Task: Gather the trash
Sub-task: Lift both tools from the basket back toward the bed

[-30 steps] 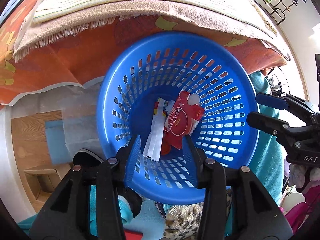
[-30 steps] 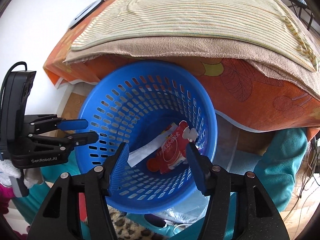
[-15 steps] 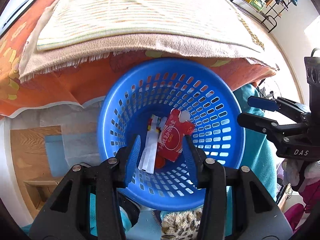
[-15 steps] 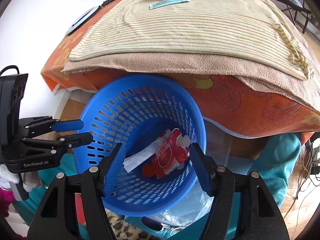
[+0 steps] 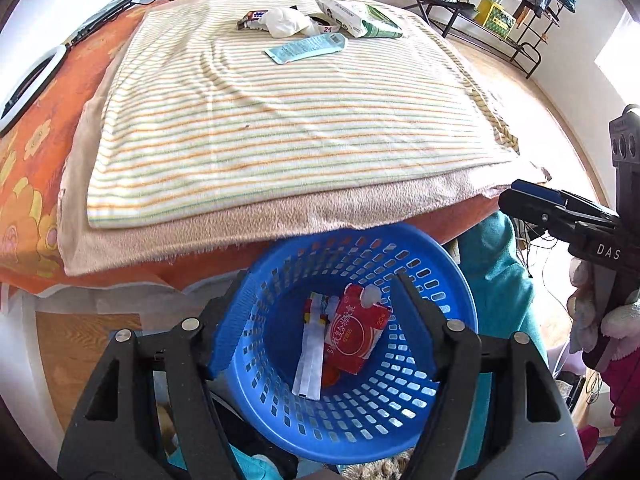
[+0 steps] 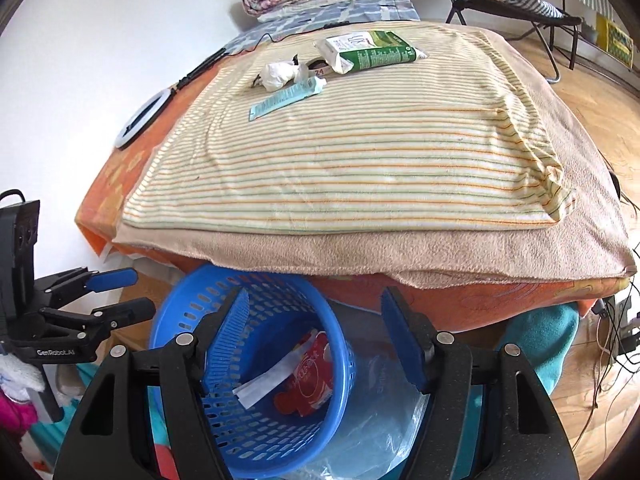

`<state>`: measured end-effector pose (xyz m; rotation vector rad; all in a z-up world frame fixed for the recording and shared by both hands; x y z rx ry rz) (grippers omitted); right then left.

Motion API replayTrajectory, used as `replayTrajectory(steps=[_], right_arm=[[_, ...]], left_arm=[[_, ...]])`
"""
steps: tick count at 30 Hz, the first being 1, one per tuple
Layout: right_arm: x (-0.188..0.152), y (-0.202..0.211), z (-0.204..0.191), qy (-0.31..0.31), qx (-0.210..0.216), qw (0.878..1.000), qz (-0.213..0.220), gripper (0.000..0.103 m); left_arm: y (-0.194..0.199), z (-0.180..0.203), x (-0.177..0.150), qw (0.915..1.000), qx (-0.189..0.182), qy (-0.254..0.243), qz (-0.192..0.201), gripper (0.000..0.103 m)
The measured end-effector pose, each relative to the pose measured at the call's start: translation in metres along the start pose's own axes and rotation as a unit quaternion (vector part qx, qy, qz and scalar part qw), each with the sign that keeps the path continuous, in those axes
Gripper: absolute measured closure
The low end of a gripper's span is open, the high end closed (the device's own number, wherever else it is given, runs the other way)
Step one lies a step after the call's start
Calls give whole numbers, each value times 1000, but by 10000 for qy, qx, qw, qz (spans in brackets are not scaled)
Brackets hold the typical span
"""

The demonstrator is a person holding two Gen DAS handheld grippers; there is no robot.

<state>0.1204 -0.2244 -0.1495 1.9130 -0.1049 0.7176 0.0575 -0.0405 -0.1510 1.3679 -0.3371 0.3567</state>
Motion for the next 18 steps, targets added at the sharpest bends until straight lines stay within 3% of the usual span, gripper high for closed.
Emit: replayTrajectory(steps=[5, 12, 18], right_arm=[[36, 8, 16, -78, -147, 9988, 454, 22], [94, 2, 33, -136, -350, 9958, 836, 22], [139, -22, 54, -435, -582, 9943, 778, 22]], left_arm=[[-4, -9, 41, 9997, 158, -92, 134, 31], [-18, -15, 101, 9990, 299, -290, 165, 31], [-31, -24, 149, 9988, 298, -152, 347, 31]])
Point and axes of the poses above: each gripper's, at about its wrist camera, not at the fingertips, and y roughly against the way its jaws point, z to its right, x to its top, the point moved 7 cm from there along -y, roughly the way its jaws point, and after that the axes turned 1 degree about z, right-handed, at the moved point
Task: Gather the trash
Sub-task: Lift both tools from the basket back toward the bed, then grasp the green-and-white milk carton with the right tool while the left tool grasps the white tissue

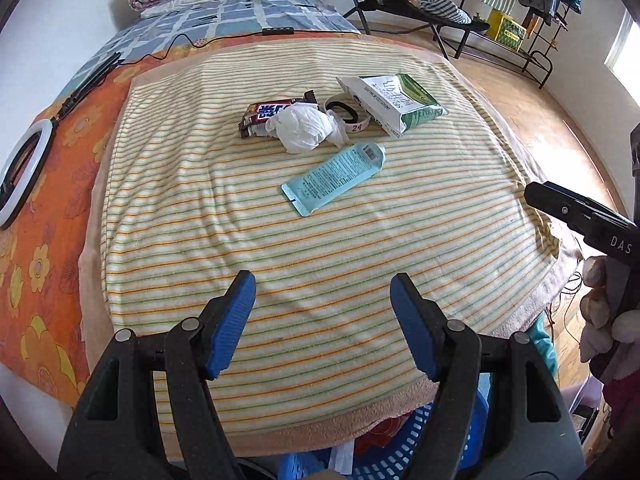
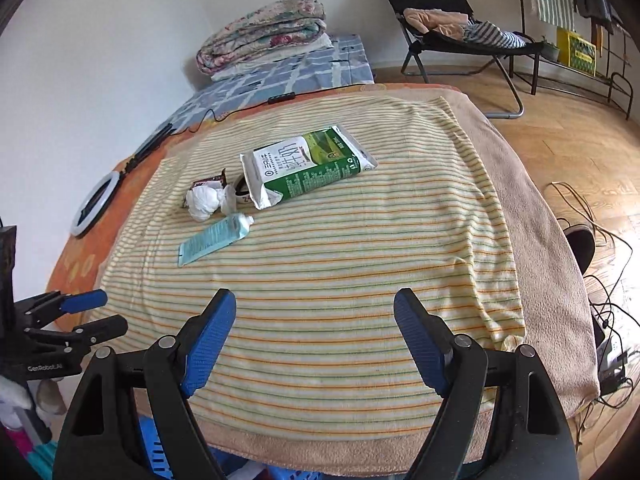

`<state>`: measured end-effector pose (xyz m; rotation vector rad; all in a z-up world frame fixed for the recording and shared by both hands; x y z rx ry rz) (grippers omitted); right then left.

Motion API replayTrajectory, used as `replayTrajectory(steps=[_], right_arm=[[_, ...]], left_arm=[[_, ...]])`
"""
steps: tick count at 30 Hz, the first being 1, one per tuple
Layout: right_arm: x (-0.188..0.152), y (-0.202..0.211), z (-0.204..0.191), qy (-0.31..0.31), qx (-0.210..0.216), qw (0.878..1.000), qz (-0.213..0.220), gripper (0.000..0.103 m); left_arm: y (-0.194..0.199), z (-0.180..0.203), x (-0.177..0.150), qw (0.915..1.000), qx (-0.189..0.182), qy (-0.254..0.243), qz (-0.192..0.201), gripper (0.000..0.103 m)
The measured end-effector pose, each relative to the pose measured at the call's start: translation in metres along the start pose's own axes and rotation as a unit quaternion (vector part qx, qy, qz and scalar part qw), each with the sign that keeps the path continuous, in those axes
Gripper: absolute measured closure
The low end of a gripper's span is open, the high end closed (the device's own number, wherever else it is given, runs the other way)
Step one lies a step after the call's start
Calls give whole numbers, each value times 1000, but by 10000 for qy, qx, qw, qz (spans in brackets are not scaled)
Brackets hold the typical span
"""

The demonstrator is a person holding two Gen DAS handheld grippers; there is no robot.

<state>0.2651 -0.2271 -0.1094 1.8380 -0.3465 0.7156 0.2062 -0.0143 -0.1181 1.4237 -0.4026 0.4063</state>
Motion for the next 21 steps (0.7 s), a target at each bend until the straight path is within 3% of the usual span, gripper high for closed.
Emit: replayTrajectory(steps=[5, 10, 13, 21], right_arm=[[25, -27, 10, -308, 121, 9994, -51, 22], [44, -56, 21, -902, 509, 9945, -153, 22], [53, -78, 28, -1244, 668, 9897, -235, 22], [68, -125, 34, -2031, 1302, 9695, -427, 22]], left_arm=[[-18, -6, 32, 9999, -29, 100, 73, 31], [-36, -12, 59, 9996, -99, 231, 117, 32], [-45, -14, 73, 9994, -100, 297, 150, 37], [-80, -21, 97, 9992, -33, 379, 96, 37]])
Point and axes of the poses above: each gripper's, at about its wrist camera, not at the fingertips, and y roughly against the way its jaws point, z to its right, x to its top, the point moved 7 cm from there along -y, roughly the way its jaws point, and after that the axes turned 1 degree about z, right-handed, at the moved point
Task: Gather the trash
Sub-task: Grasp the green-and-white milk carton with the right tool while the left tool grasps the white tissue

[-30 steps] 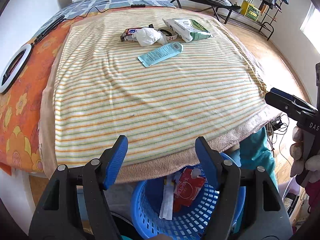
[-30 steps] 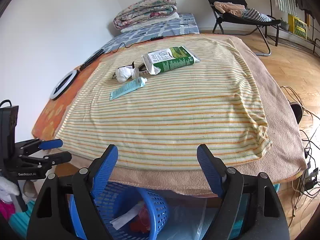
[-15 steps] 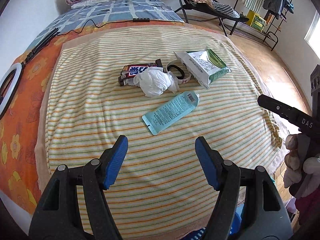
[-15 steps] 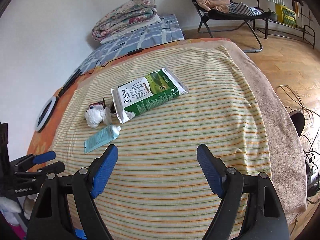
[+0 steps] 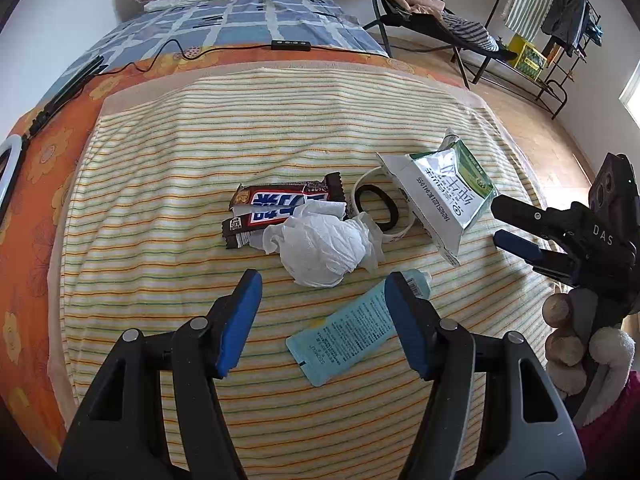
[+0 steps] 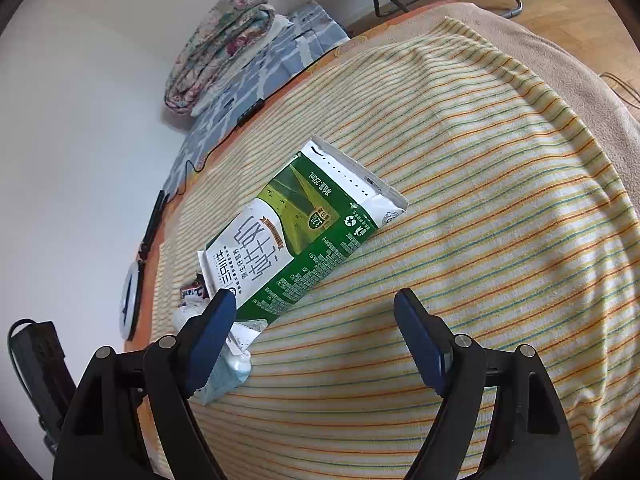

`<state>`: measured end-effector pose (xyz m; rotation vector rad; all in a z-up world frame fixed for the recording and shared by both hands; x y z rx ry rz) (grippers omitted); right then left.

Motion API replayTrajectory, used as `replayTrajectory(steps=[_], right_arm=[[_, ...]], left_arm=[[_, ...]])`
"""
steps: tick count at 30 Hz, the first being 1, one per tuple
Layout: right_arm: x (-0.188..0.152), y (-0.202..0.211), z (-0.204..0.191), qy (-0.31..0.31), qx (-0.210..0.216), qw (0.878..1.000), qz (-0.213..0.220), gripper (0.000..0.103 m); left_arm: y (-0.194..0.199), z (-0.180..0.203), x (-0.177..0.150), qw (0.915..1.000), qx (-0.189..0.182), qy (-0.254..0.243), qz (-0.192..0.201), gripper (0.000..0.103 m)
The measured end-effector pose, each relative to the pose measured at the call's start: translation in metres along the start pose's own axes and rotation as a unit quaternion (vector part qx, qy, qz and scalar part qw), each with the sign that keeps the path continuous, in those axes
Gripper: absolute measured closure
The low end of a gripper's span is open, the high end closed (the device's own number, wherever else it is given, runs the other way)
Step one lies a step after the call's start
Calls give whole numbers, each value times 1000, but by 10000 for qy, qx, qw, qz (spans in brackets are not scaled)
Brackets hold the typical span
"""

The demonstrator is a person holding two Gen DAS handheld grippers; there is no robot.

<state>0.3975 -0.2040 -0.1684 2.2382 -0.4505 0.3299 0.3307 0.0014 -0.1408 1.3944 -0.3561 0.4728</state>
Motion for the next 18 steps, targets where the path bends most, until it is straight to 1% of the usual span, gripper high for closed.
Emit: replayTrajectory(steps=[3, 5, 6, 7, 8, 10, 16, 17, 18], right_arm=[[6, -9, 1, -316, 337, 9989, 37, 22], [12, -15, -1, -449, 502, 9977, 78, 22], [15, -17, -1, -495, 544, 9972, 109, 22], [17, -19, -2, -528, 570, 9969, 156, 22], [20, -20, -3, -542, 593, 9966, 206, 22], [23, -24, -5, -511, 542, 9969, 244, 22], [33, -35, -14, -292, 236, 9988, 304, 23], [34, -36, -15, -216, 103, 9992, 319, 29], [34, -38, -15, -131, -42, 9994, 332, 40]], left_arm=[[-13, -2, 3, 10000, -2, 27, -75, 45], [-19, -4, 4, 9999, 14, 19, -114, 48], [-22, -4, 4, 9999, -5, 31, -127, 52], [-24, -4, 4, 9999, -33, 44, -159, 59], [-27, -5, 4, 9998, -69, 62, -197, 62], [-30, -5, 4, 9996, -146, 98, -214, 66], [-32, -4, 3, 9996, -200, 70, -177, 70], [-33, -4, 3, 9996, -205, 68, -174, 70], [-32, -4, 2, 9996, -200, 60, -168, 70]])
Point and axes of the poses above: each gripper's, at about its wrist camera, not at the fingertips, and y roughly against the way its jaws point, z to its right, x to its top, the point moved 7 cm from there along -y, roughly the way its jaws point, and after that the axes turned 1 degree about z, right-handed, at the moved point
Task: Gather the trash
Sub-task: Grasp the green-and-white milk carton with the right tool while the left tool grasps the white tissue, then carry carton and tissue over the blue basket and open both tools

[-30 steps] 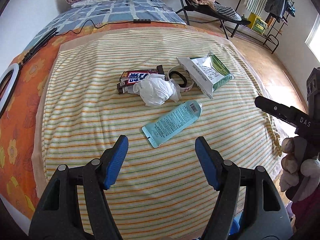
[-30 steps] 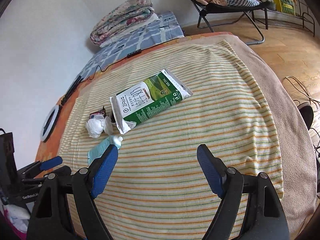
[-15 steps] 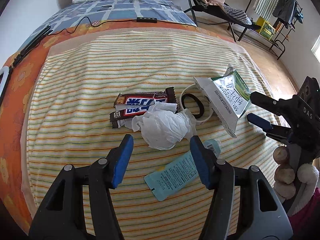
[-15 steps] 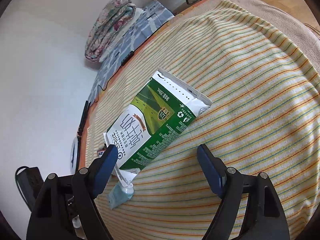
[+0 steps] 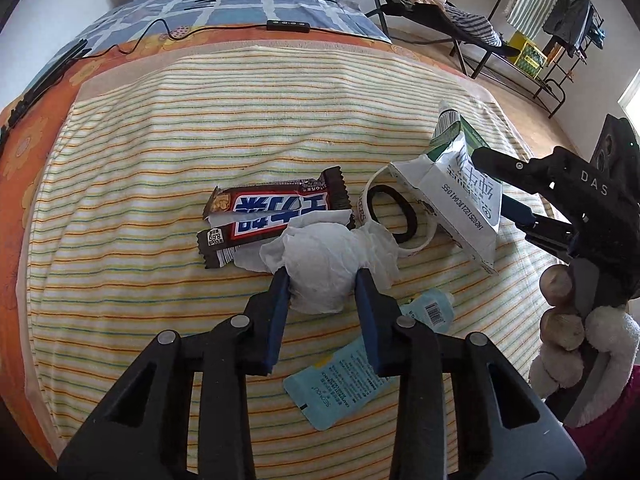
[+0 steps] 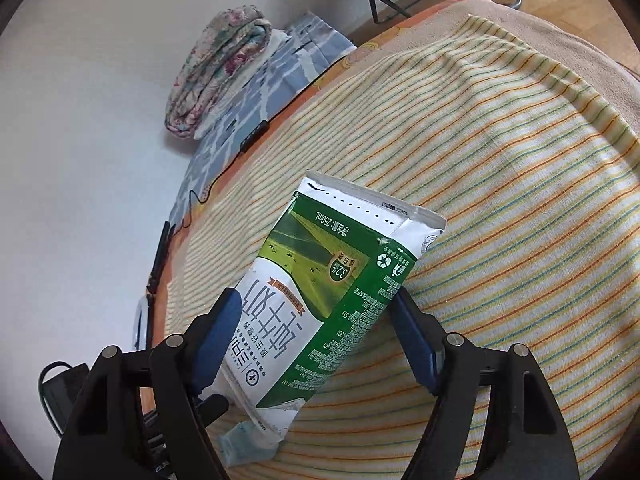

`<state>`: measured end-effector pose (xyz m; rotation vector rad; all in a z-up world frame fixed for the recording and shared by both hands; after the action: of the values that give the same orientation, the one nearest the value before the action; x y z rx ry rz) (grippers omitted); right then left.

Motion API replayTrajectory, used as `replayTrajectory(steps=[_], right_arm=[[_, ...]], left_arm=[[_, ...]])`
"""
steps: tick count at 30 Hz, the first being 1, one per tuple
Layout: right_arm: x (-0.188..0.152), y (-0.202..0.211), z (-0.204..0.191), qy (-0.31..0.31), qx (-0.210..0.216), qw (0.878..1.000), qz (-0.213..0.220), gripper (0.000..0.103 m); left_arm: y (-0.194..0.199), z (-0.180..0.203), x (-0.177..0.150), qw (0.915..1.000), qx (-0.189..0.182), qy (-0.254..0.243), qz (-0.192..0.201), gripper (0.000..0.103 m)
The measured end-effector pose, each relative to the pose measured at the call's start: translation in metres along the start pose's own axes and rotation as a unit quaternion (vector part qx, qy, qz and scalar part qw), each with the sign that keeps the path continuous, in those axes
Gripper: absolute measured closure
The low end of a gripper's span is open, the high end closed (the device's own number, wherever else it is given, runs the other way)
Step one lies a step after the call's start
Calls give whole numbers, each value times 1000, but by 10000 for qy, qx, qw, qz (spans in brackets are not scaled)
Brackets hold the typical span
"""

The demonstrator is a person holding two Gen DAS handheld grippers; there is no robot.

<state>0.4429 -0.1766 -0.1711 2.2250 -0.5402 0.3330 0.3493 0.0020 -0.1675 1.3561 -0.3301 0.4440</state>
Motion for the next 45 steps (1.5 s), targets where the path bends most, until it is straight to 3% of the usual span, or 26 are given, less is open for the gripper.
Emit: replayTrajectory(steps=[2, 6, 12, 18, 27, 37, 45], right_arm=[[1, -4, -1, 116, -198, 9997, -16, 52], [7, 1, -1, -56, 53, 10000, 27, 68], [9, 21, -16, 266, 143, 9994, 188, 75], [2, 45, -45, 980, 19, 9943, 419, 79], [-13, 88, -74, 2038, -434, 9748, 801, 80], [-53, 125, -83, 2732, -685, 9566, 742, 80], [-87, 156, -86, 2879, -592, 9541, 574, 80]], left_arm=[[0, 0, -1, 10000, 6, -31, 18, 71], [4, 1, -2, 10000, 5, -43, 55, 76], [11, -3, -3, 9999, 96, -87, 89, 78], [26, -10, -7, 9997, 163, -52, 186, 79], [60, -12, -17, 9991, 216, -88, 364, 79], [94, -2, -48, 9991, 131, -136, 388, 79], [120, 8, -82, 9989, 108, -186, 408, 79]])
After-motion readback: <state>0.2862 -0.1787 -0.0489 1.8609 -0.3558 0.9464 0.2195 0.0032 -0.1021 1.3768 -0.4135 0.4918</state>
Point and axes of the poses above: each gripper's, at about its wrist camera, not at the fingertips, and y roughly against the way its jaws point, z to its right, x to its top, the point moved 7 cm from there along -y, roughly the way its jaws point, and after that the axes turned 1 degree about z, right-handed, at the moved point
